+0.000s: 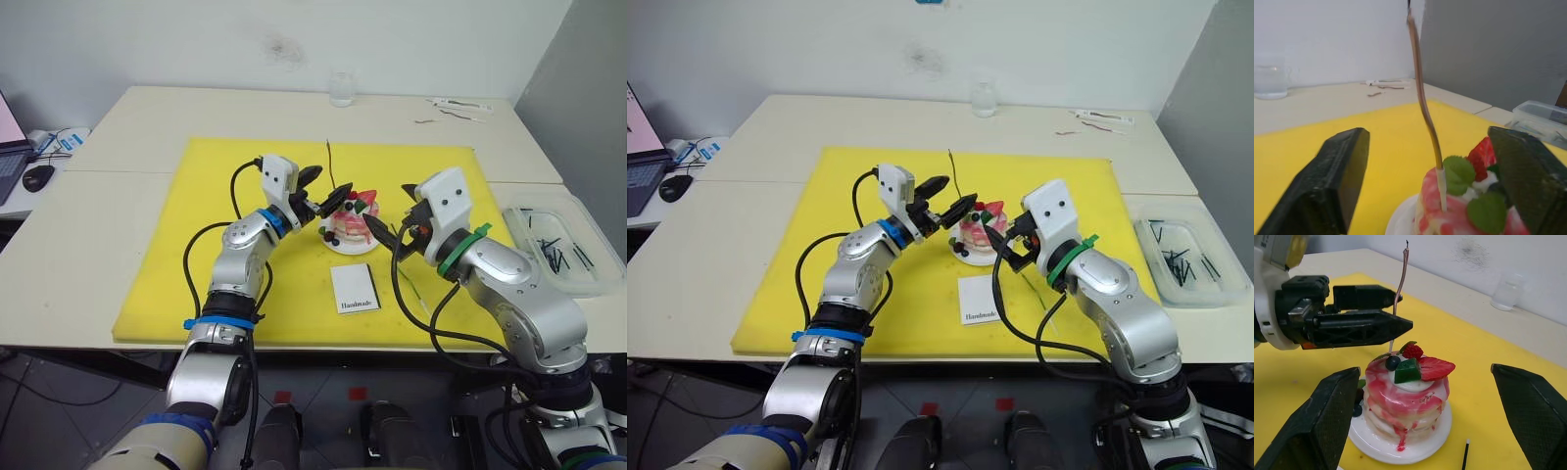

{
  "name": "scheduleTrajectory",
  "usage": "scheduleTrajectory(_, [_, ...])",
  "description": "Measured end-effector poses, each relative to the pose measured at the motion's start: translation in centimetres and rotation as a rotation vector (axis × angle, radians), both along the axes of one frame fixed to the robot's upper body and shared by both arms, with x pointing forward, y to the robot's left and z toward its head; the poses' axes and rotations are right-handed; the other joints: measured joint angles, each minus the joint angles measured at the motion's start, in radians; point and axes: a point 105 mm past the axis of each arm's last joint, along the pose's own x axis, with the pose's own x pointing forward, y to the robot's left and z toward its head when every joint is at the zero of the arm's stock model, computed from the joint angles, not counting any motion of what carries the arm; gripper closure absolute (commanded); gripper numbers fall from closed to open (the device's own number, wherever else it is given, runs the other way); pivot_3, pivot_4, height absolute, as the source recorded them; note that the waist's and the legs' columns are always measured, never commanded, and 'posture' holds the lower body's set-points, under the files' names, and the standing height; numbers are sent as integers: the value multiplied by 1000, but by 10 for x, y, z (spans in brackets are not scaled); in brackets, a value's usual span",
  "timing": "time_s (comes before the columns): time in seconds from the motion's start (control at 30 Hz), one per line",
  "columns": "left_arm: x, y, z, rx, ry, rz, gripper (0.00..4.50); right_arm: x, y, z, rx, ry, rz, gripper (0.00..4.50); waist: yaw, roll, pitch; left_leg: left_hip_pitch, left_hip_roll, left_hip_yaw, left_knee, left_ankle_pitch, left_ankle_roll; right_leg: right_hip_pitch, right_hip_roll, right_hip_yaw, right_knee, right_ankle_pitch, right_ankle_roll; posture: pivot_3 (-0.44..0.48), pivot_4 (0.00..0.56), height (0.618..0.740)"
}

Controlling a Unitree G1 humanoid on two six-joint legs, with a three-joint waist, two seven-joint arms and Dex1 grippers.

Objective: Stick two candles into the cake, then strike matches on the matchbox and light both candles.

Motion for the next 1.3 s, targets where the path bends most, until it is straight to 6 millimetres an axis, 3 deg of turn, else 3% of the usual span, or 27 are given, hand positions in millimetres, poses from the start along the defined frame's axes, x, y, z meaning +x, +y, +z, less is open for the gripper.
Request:
scheduleTrajectory(0.17, [-8,11,7,16,-12,16,23,0,-4,-3,-5,9,2,0,-2,0,0,0,0,0,0,0,0,0,0,0,0,0,0,0,150,740])
scheduleTrajectory(0.43, [-33,51,-8,107,38,74,23,-18,-46,-33,-49,123,-50,0,-7,0,0,1,0,0,0,0,0,1,0,0,0,0,0,0,150,740])
scheduleTrajectory(0.67, [-77,45,-13,204,48,-62,23,-48,-66,-75,-75,285,-58,0,-8,0,0,6,1,1,1,0,0,5,0,1,-1,-2,-3,0,150,740])
scheduleTrajectory(0.87, [-119,19,-20,366,22,-319,23,-54,-65,-88,-82,330,-54,0,-10,0,0,11,2,1,1,0,0,10,0,1,-1,-4,-6,0,150,740])
scheduleTrajectory(1.03, [-134,5,-23,417,-15,-440,23,-54,-60,-98,-109,366,-54,0,-14,0,0,10,1,1,1,0,0,10,0,1,-2,-4,-7,0,150,740])
scheduleTrajectory(1.3, [-142,-2,-27,434,-26,-510,0,-61,-67,-113,-158,466,-89,2753,-15,0,0,9,1,1,0,0,0,9,0,1,-2,-4,-7,0,150,740])
